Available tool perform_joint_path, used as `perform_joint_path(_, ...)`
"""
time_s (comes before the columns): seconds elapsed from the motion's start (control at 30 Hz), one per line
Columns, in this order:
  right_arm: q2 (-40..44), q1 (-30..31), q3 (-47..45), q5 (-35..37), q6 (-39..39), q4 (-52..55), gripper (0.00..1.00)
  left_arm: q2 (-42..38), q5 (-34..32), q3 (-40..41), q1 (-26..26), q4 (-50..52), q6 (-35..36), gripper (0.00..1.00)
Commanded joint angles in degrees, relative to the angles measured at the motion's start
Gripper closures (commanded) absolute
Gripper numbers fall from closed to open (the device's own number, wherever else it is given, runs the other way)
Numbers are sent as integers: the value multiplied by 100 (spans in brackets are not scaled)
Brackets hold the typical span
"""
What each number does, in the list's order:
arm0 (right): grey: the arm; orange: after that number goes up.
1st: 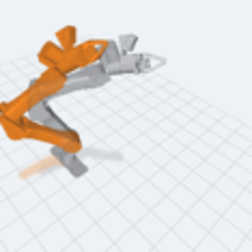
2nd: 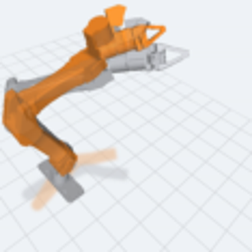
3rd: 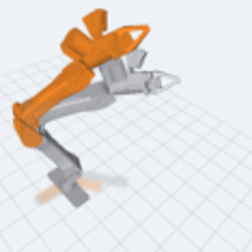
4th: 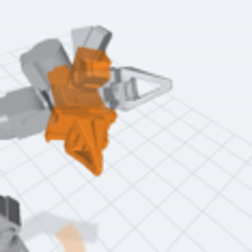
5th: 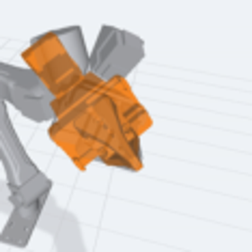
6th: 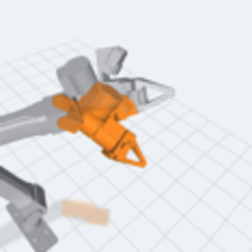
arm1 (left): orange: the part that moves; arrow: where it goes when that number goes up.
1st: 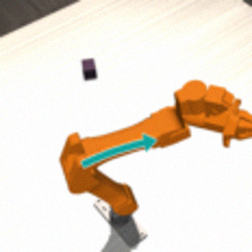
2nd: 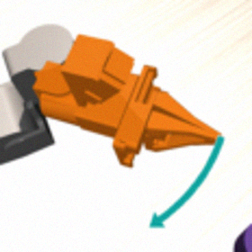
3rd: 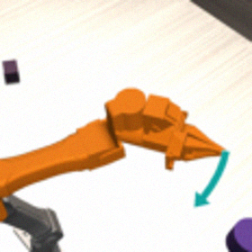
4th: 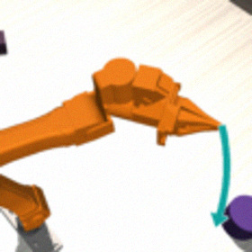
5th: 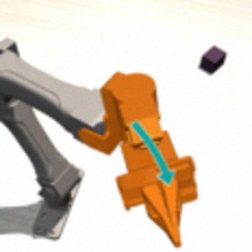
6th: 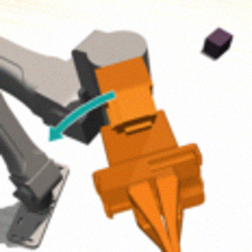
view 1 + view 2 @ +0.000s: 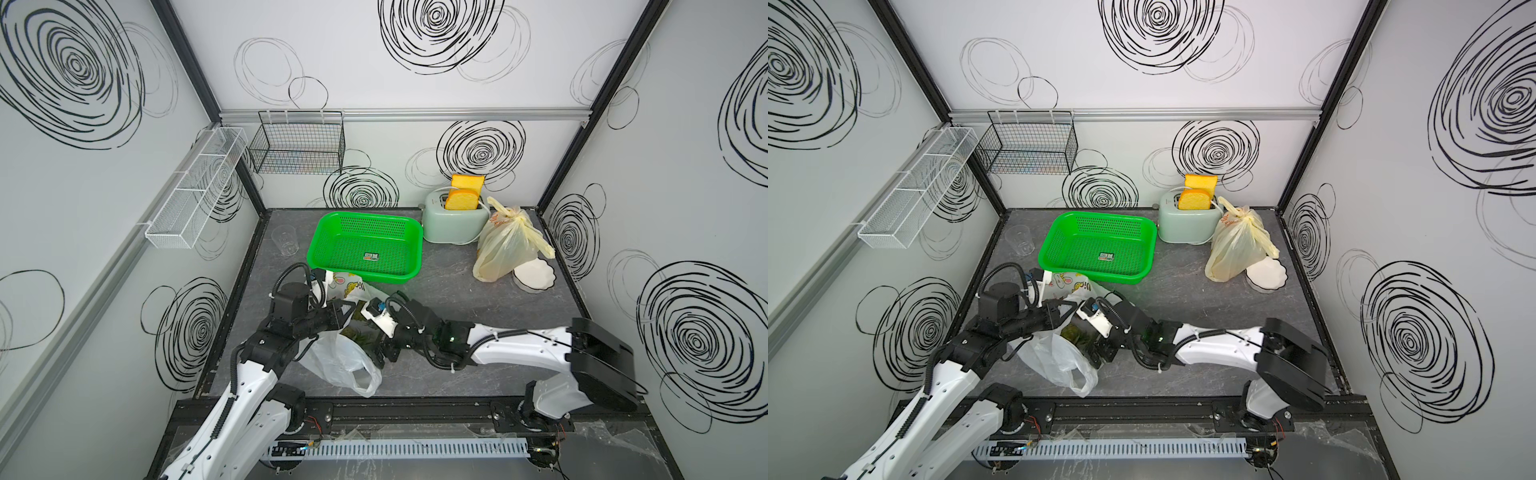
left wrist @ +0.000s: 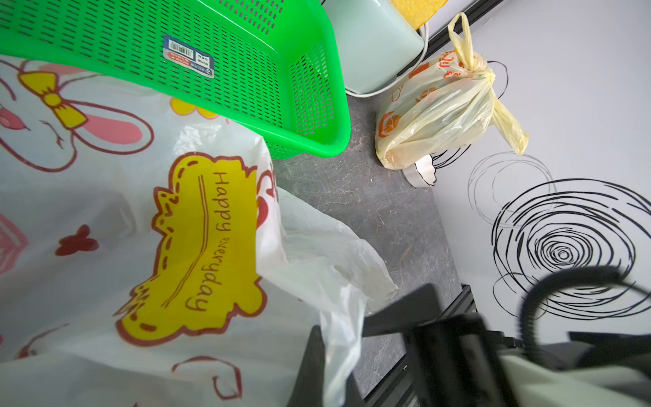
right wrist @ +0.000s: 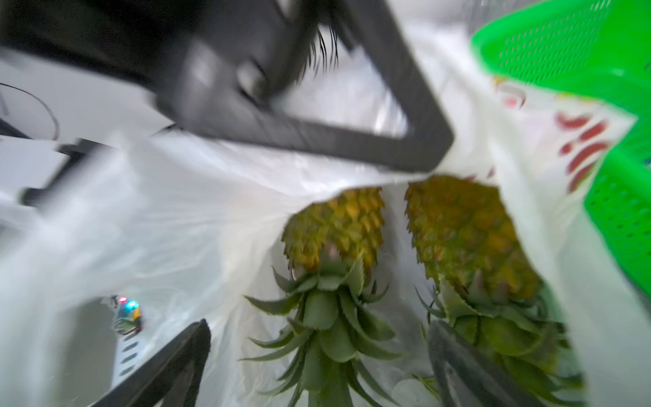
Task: Place the pineapple into a plastic bag & tie a knot
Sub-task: Place the pineapple in the plastic bag, then adjust the plastic bag at the center of the board.
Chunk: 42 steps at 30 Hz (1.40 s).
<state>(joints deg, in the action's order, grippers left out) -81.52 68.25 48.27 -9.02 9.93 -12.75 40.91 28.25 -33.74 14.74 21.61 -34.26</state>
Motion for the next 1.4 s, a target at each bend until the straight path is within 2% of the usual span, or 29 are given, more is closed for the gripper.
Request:
perform_joint_path(0.0,908,-100,-131,-626,-505,1248,0,23,-124,29,18,-118,110,100)
perform_joint_path(0.07,1378,-231,-115,-640,-574,1963,2,40,-153,8,15,-79,162,100)
perform_joint_path(0.17,1862,-590,88,1,-366,3050,3,33,-188,-26,3,-34,217,100)
perform_joint_path(0.27,2098,-1019,121,527,-281,3743,6,18,-221,-21,10,-32,236,100)
perform_joint_path(0.33,2054,-1182,112,574,-291,3927,7,14,-240,-10,10,-59,236,100)
perform_joint_path(0.5,1474,-1222,-114,439,-343,3419,5,21,-250,-18,11,-114,266,98)
perform_joint_path(0.6,1054,-1340,-345,503,-339,2660,6,40,-258,-57,3,-117,302,90)
perform_joint_path(0.63,910,-1394,-386,514,-330,2431,7,40,-272,-87,11,-105,327,83)
perform_joint_path(0.8,349,-1508,-431,495,-317,1958,25,20,-337,-371,2,102,612,53)
perform_joint_path(0.87,299,-1522,-506,414,-359,1685,38,39,-456,-688,-11,367,943,39)
perform_joint_path(0.97,279,-1526,-622,358,-402,1393,57,75,-713,-1261,-32,823,1479,24)
perform_joint_path(1.1,250,-1538,-758,267,-504,1155,78,121,-748,-1888,-57,1212,2237,14)
perform_joint_path(1.17,268,-1547,-771,195,-545,1159,90,172,-366,-2154,81,1346,2688,13)
perform_joint_path(1.23,315,-1572,-783,109,-547,1191,99,181,517,-2295,383,1335,3092,13)
perform_joint_path(1.3,413,-1596,-822,30,-474,1197,100,142,1080,-2314,761,1303,3346,13)
perform_joint_path(1.37,546,-1628,-916,-11,-368,1147,100,64,1161,-2278,1259,1347,3771,16)
